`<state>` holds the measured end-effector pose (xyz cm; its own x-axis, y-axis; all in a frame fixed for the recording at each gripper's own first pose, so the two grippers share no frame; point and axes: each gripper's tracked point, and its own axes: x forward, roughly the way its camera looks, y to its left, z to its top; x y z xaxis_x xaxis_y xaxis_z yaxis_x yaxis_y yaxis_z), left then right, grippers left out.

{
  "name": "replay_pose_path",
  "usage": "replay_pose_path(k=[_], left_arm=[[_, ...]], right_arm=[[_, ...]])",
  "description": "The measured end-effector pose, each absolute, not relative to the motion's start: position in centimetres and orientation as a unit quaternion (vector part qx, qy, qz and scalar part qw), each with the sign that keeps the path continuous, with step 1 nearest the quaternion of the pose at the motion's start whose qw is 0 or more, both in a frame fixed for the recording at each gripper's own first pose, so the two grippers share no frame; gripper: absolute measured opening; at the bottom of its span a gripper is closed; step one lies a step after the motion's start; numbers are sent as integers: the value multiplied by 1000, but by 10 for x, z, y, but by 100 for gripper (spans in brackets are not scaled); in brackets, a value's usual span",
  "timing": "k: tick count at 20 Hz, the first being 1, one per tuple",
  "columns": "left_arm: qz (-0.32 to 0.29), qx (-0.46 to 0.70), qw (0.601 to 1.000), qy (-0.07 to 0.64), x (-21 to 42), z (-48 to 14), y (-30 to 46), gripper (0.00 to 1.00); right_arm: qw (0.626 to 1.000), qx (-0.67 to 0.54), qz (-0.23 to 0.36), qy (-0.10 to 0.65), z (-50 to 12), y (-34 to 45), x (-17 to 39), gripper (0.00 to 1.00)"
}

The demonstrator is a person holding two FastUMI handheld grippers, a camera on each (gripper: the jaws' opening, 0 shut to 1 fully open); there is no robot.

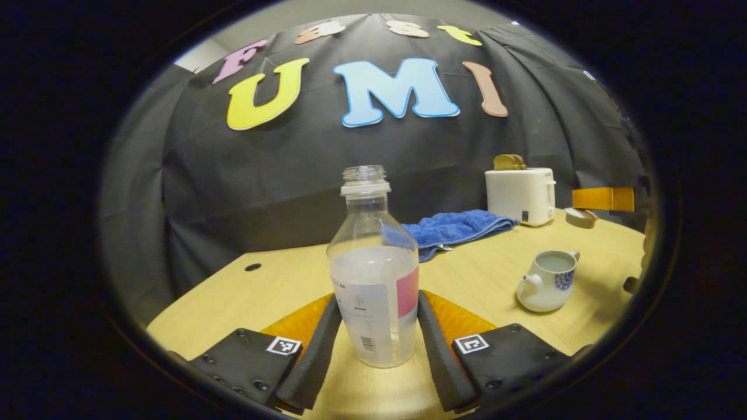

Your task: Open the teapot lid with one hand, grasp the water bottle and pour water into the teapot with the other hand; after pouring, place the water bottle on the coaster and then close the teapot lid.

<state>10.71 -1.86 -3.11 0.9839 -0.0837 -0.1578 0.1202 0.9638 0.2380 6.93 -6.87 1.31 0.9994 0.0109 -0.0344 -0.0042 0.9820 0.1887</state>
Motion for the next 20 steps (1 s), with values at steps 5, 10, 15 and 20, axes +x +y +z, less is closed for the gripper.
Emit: replay_pose_path(k=[5,10,15,20], left_arm=[[-64,206,975,52,108,-13,-26,86],[-65,296,952,40,105,-2,-31,86],[-71,364,928,40,107,2,-43,86],[-95,436,895,23,105,4,-76,86]], right_arm=[[995,97,-5,17,11,-80,67,6],[995,101,-14,16,10,-95,64,6],[995,95,-32,17,4,-112,60,6],[993,107,-43,18,1,-124,56,6]])
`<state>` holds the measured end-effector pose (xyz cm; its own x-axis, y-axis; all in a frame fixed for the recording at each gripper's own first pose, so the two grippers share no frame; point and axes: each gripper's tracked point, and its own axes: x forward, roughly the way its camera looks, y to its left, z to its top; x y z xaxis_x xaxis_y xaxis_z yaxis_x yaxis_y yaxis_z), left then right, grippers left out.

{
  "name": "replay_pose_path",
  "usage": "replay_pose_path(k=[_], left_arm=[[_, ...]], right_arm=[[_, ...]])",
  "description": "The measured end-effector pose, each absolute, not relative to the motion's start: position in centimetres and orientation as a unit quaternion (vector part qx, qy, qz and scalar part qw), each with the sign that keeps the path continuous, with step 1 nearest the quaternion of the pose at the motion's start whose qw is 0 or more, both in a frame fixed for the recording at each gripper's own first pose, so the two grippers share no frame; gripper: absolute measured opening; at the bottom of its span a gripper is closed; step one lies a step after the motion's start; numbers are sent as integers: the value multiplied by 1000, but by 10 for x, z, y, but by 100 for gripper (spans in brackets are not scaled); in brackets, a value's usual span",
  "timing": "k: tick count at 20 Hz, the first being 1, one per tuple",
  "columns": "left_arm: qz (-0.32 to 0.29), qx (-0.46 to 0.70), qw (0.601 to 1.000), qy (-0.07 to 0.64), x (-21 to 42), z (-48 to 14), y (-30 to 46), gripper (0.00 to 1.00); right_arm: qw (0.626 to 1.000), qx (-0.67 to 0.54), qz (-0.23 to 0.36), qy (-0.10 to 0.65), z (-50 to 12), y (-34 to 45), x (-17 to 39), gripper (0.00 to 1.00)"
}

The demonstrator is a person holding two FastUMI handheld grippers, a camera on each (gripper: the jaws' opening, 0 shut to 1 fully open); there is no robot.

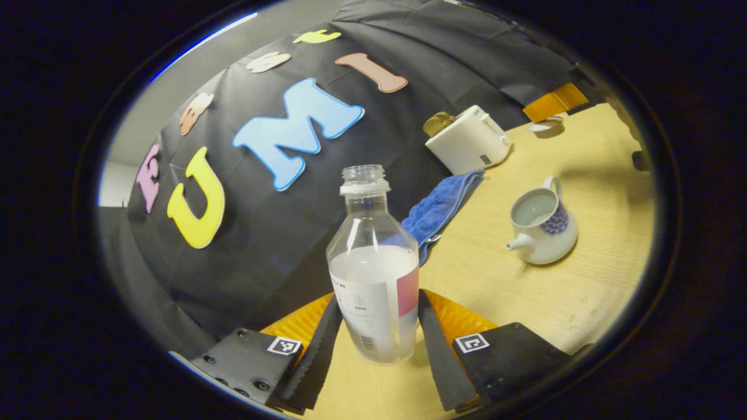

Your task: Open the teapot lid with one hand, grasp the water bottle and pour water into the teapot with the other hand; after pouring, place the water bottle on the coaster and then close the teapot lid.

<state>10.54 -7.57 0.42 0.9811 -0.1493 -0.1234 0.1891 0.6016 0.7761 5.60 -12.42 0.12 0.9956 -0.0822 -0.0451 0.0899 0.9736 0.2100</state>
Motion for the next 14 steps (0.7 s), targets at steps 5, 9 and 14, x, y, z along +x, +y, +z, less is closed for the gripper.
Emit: replay_pose_path(k=[5,9,14], left_arm=[[-110,507,855,12,110,5,-102,87],[-109,568,816,15,113,1,-106,86],[-113,634,765,23,116,-4,-111,86]], right_arm=[[992,114,-49,16,-1,-131,51,6],[991,122,-47,16,-1,-132,49,6],[991,130,-42,12,1,-132,47,6]])
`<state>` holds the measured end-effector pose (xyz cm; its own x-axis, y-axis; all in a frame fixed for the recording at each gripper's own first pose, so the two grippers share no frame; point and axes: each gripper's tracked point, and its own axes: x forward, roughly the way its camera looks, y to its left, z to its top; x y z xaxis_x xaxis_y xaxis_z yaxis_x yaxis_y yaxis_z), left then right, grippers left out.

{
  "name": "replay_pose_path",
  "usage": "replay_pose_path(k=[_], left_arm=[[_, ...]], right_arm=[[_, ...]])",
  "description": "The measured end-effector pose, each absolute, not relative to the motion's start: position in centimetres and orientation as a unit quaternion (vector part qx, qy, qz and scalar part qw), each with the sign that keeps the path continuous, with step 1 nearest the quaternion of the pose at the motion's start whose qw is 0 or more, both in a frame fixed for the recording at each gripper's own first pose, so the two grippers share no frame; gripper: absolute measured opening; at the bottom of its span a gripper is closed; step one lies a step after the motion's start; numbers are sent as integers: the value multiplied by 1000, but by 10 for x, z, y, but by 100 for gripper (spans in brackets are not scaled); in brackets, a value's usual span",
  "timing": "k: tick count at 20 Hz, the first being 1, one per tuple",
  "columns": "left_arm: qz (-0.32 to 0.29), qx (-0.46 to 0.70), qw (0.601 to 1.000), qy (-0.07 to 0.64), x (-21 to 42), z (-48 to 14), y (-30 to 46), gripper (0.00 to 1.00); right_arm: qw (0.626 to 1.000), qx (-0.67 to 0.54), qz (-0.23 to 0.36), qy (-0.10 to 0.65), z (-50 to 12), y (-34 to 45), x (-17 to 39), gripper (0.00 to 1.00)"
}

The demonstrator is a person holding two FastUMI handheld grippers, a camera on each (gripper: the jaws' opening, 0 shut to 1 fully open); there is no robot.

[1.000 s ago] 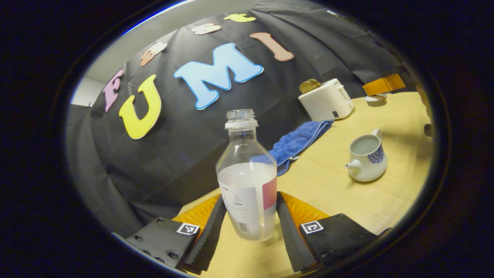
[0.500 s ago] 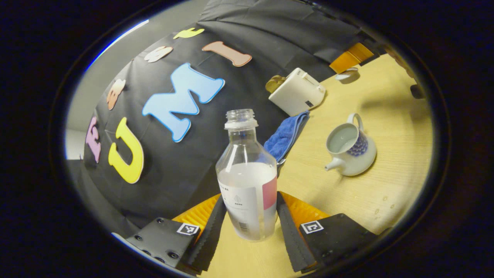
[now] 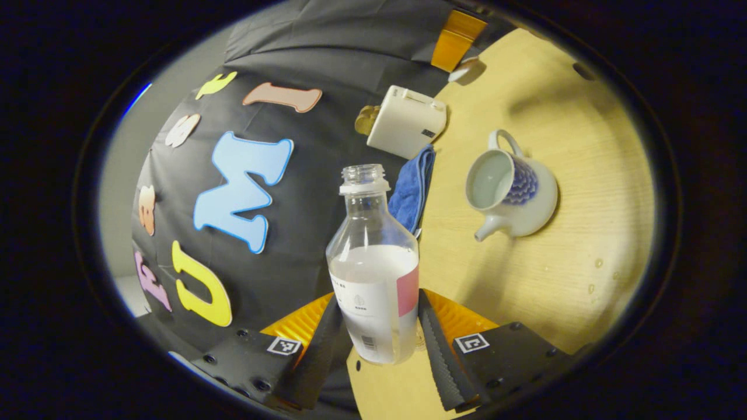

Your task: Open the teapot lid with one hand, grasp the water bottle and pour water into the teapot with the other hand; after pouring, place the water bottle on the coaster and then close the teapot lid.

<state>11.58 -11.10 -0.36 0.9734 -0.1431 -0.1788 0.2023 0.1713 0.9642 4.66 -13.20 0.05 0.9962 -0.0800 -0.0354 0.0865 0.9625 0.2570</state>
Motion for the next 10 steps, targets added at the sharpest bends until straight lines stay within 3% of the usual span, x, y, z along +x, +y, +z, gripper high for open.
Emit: replay_pose_path(k=[10], left_arm=[[-112,727,676,27,123,4,-110,86]], right_arm=[[989,146,-37,7,4,-134,44,6]])
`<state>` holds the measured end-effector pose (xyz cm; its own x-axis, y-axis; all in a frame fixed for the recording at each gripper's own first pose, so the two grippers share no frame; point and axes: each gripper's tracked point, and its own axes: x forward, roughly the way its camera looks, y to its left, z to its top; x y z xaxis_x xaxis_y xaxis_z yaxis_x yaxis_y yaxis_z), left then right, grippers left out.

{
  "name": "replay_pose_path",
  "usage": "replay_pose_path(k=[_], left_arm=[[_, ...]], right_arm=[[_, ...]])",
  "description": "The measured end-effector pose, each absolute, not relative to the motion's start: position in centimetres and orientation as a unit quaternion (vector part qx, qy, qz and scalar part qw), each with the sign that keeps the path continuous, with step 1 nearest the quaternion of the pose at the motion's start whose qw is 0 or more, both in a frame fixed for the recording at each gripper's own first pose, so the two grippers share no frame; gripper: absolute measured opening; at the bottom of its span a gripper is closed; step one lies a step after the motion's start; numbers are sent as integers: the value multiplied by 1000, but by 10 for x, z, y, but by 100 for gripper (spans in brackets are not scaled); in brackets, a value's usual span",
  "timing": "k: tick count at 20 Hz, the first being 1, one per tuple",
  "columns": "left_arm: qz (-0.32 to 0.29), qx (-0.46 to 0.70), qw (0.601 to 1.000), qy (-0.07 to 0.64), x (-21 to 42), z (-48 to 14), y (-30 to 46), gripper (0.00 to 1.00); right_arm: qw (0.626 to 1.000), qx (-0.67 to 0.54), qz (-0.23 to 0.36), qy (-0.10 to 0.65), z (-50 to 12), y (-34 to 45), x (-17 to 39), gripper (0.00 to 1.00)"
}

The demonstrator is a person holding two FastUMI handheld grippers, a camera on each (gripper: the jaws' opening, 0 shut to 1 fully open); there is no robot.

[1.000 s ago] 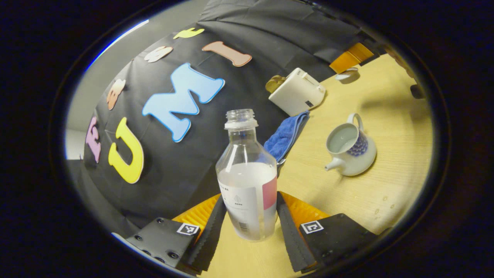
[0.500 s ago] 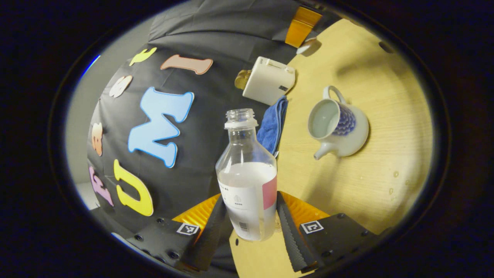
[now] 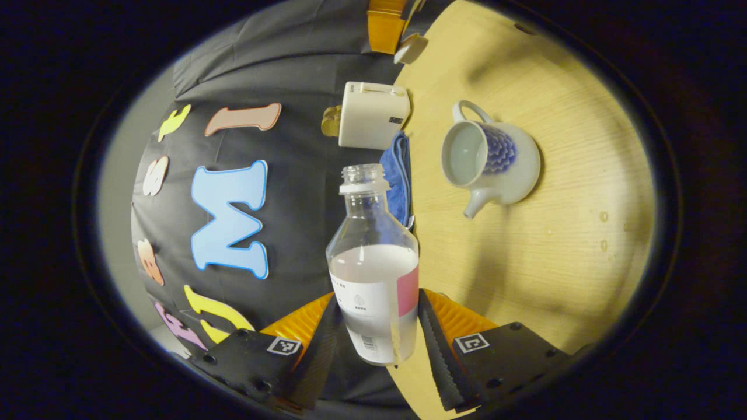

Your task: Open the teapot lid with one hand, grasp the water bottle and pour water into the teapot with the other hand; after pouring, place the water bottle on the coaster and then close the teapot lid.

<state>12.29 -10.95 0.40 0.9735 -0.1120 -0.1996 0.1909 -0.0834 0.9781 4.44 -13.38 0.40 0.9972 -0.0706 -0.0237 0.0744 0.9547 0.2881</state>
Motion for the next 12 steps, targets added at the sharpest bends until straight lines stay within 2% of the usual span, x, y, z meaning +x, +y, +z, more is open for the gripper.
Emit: replay_pose_path(k=[5,12], left_arm=[[-114,768,630,21,120,11,-112,86],[-104,798,593,14,127,16,-113,86]], right_arm=[[988,147,-34,9,3,-134,45,6],[988,152,-30,11,3,-132,45,6]])
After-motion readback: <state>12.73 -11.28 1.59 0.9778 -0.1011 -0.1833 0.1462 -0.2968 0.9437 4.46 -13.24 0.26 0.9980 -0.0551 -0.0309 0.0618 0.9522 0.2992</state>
